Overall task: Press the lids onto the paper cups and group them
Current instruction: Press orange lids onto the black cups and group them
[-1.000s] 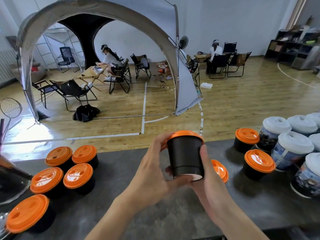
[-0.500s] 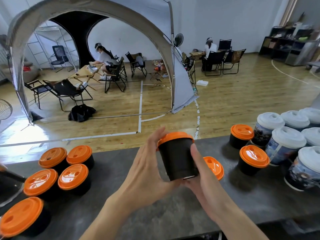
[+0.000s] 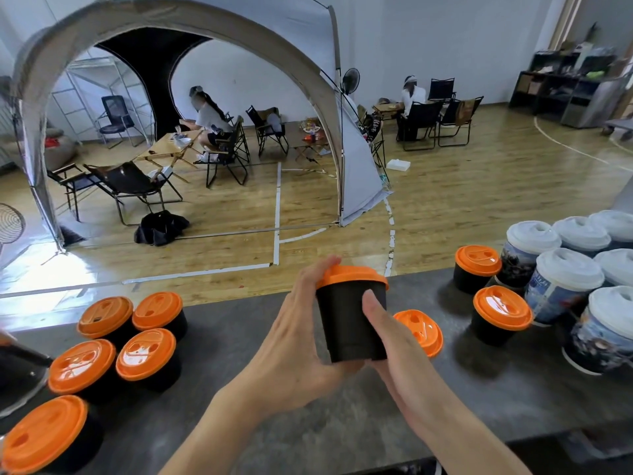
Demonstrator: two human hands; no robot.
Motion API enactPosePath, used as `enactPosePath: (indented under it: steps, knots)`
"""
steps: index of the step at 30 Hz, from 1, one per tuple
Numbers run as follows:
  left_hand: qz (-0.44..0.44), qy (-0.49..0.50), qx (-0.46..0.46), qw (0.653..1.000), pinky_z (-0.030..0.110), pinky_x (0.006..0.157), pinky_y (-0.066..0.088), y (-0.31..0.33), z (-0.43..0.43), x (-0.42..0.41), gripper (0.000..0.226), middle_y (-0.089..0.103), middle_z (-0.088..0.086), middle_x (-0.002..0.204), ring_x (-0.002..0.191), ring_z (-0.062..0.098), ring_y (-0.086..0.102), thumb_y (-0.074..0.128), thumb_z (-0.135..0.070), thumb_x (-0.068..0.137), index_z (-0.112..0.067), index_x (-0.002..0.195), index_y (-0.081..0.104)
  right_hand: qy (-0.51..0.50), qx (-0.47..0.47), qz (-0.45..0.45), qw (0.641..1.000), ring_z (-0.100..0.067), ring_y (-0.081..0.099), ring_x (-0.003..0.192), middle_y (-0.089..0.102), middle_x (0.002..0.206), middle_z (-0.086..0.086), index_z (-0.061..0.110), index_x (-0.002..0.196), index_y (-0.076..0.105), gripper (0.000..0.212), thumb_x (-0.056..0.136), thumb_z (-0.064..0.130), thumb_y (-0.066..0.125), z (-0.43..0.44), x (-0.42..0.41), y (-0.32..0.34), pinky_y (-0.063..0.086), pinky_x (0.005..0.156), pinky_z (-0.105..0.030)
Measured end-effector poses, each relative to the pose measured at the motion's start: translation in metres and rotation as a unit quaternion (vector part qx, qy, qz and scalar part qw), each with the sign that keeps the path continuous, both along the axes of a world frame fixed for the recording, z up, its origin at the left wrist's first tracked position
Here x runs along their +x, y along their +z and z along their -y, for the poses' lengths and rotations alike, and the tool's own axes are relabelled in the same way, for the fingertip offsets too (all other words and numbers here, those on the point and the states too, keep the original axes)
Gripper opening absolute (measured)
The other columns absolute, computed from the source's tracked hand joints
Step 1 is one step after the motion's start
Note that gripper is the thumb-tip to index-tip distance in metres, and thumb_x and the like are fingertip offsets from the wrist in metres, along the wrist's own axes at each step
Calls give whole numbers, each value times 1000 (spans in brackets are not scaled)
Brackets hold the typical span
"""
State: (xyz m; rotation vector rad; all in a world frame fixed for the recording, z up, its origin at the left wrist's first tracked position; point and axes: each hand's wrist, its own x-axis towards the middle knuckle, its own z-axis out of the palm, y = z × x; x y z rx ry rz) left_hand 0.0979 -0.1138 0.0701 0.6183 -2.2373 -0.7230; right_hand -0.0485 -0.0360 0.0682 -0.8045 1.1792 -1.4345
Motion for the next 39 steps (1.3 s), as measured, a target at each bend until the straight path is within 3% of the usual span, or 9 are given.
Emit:
enactPosePath:
  steps: [7, 12, 16, 21, 25, 28, 31, 34, 39]
  knots:
    - [-6, -15, 7, 1000, 21, 111, 38, 2, 1, 2, 97, 43, -16, 155, 141, 14, 46, 92, -42, 72, -33, 151, 37, -12, 17, 20, 1000, -18, 70, 119, 74, 126, -4, 24, 134, 63, 76, 78, 74, 69, -3, -1, -6, 51, 109, -46]
    - [-10, -39, -34, 999, 18, 120, 25, -3, -2, -2, 108, 21, -11, 168, 156, 12, 22, 90, -42, 78, -26, 161, 22, -29, 7, 31, 999, -17, 71, 117, 76, 123, -1, 27, 132, 67, 74, 71, 68, 80, 4, -3, -13, 51, 109, -48]
    - [-28, -15, -58, 998, 19, 118, 32, -20, -9, -4, 120, 19, -8, 167, 154, 14, 28, 94, -50, 68, -32, 160, 20, 16, -5, 44, 999, -17, 68, 123, 73, 130, 1, 31, 134, 65, 69, 74, 65, 73, 5, -3, -29, 56, 103, -39]
    - [-6, -15, -4, 1000, 16, 108, 43, -31, -11, 4, 120, 25, -12, 159, 146, 14, 40, 93, -50, 68, -38, 160, 16, 65, -33, -25, 997, -17, 66, 123, 72, 128, 3, 40, 126, 67, 48, 81, 54, 73, 4, -16, -41, 56, 99, -33]
    - [-28, -40, 132, 990, 30, 113, 37, -44, -19, 17, 121, 35, -19, 161, 147, 8, 40, 83, -71, 68, -43, 161, 12, 56, -57, -116, 990, -8, 61, 128, 67, 130, 16, 30, 145, 43, 86, 74, 46, 90, 3, -25, -56, 51, 100, -23]
    - [-100, -13, 243, 965, 36, 113, 43, -62, -20, 17, 97, 49, -24, 151, 139, 6, 50, 82, -70, 70, -55, 151, 30, 65, -76, -194, 976, -12, 61, 128, 67, 132, 12, 25, 138, 47, 79, 75, 36, 93, -1, -22, -72, 49, 105, -26]
    - [-111, 30, 275, 955, 20, 102, 51, -92, -19, 16, 91, 63, -22, 133, 125, 4, 61, 92, -51, 60, -55, 139, 46, 29, -106, -296, 949, -13, 59, 128, 60, 134, 6, 27, 137, 52, 69, 79, 23, 89, -3, -11, -98, 48, 108, -34]
    - [-124, 108, 254, 953, 13, 100, 47, -121, -13, 19, 105, 59, -28, 130, 123, -1, 59, 96, -44, 52, -45, 142, 42, 1, -98, -401, 911, -7, 48, 136, 47, 141, 10, 30, 142, 46, 79, 77, 41, 89, -15, -7, -114, 42, 114, -35]
    - [-128, 179, 227, 949, 8, 99, 43, -156, 0, 19, 96, 60, -26, 125, 119, 0, 59, 97, -45, 51, -38, 133, 47, -272, -143, -501, 809, -15, 37, 148, 41, 155, -5, 11, 151, 39, 95, 78, 46, 88, -26, -46, -122, 30, 121, -24]
